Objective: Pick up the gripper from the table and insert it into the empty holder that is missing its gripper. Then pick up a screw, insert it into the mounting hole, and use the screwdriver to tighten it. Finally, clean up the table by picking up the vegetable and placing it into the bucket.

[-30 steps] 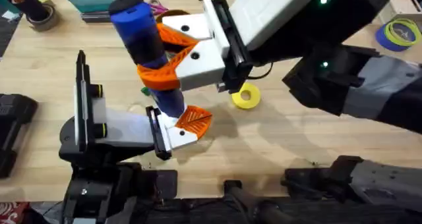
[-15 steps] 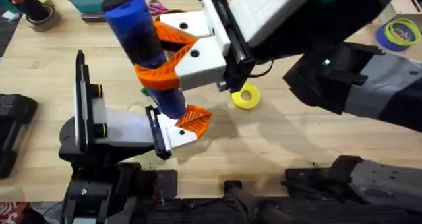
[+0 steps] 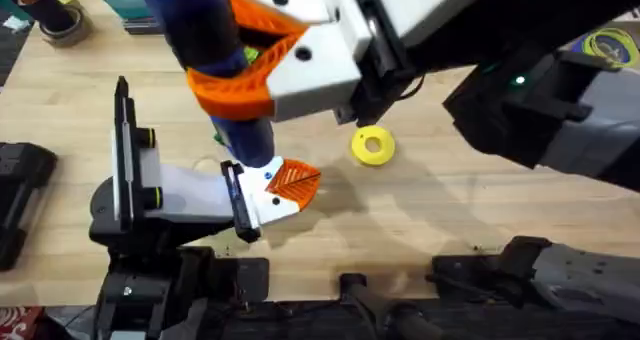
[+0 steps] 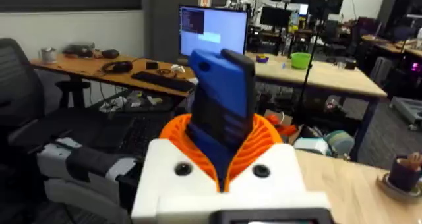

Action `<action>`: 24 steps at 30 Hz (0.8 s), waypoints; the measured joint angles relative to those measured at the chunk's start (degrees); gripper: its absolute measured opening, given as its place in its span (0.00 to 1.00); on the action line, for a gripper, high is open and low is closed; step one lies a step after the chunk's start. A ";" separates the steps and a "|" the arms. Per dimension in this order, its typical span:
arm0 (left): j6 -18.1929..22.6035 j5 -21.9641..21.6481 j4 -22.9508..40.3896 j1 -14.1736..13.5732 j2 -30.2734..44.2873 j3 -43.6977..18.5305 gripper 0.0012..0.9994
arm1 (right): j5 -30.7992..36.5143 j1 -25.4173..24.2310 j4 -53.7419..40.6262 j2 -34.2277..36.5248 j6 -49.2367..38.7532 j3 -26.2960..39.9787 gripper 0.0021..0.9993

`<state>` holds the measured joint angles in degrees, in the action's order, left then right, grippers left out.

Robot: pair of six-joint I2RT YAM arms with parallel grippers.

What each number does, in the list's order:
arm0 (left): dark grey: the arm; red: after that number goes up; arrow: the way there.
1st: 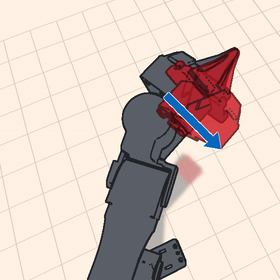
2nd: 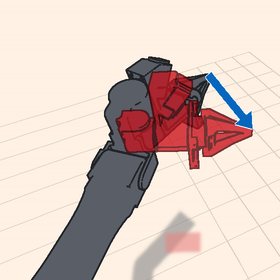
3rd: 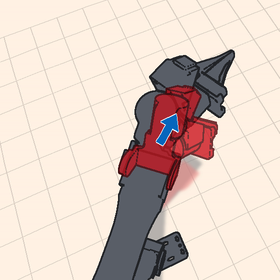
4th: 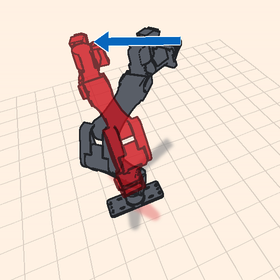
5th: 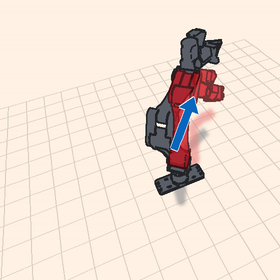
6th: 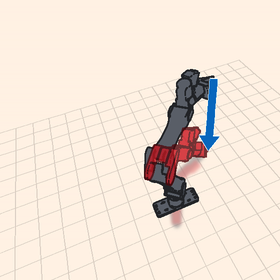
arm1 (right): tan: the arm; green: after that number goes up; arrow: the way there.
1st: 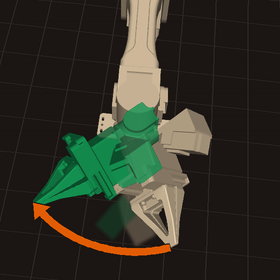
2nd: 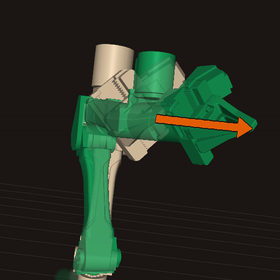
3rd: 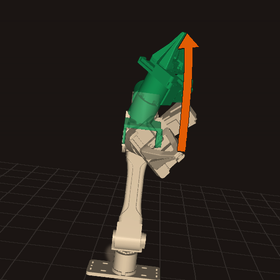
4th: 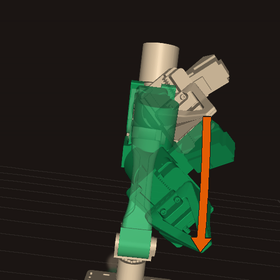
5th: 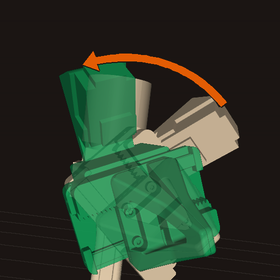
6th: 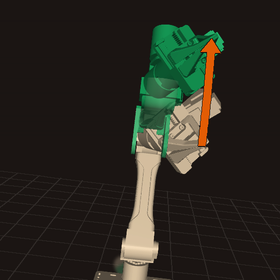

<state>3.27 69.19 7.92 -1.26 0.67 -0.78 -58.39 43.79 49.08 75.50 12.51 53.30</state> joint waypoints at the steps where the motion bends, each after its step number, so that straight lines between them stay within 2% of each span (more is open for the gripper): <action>1: 0.00 0.00 0.00 0.00 0.00 0.00 0.00 | 0.00 0.00 0.02 -0.12 0.16 0.36 0.02; 12: 0.00 0.00 0.00 0.00 0.00 0.00 0.00 | -0.15 -1.55 -4.90 -0.28 1.90 5.75 0.02; 24: 0.00 0.00 0.00 0.00 0.00 0.00 0.00 | -0.17 -1.66 -4.98 -0.28 2.05 6.97 0.02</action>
<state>3.27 69.19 7.92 -1.26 0.67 -0.78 -58.57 42.13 44.10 75.22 14.57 60.27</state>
